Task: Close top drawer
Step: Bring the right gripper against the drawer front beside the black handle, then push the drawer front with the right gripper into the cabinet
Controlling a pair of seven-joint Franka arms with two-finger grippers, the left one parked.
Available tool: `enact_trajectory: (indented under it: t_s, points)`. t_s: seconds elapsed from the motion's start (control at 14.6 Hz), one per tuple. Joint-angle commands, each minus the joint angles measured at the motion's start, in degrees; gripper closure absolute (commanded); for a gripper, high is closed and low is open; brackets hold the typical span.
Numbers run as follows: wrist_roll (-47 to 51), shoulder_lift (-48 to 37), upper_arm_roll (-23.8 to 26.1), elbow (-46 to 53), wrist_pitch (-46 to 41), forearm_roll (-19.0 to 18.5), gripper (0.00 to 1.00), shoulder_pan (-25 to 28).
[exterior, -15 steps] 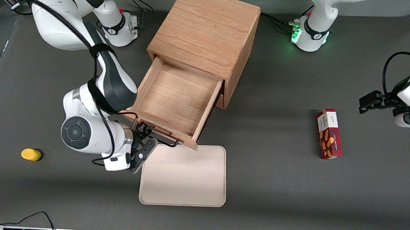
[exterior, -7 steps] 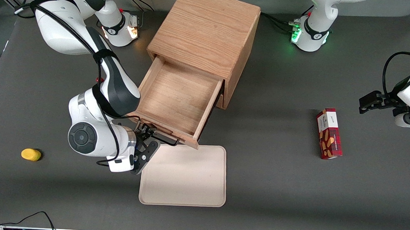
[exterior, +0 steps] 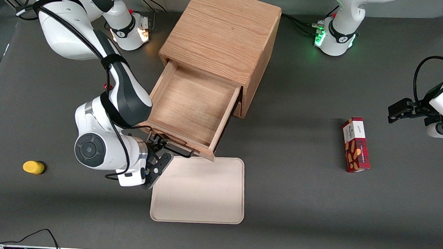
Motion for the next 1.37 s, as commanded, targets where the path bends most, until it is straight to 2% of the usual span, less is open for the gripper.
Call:
enact_trajectory:
  t_s: [0.0, 0.82, 1.3]
  points:
    - [1.47, -0.93, -0.14, -0.98, -0.66, 1.09, 0.00, 0.60]
    - [2.88, -6.64, 0.47, -10.12, -1.02, 1.18, 0.00, 0.69]
    - [5.78, -9.46, 0.92, -15.56, -0.49, 1.35, 0.00, 2.53]
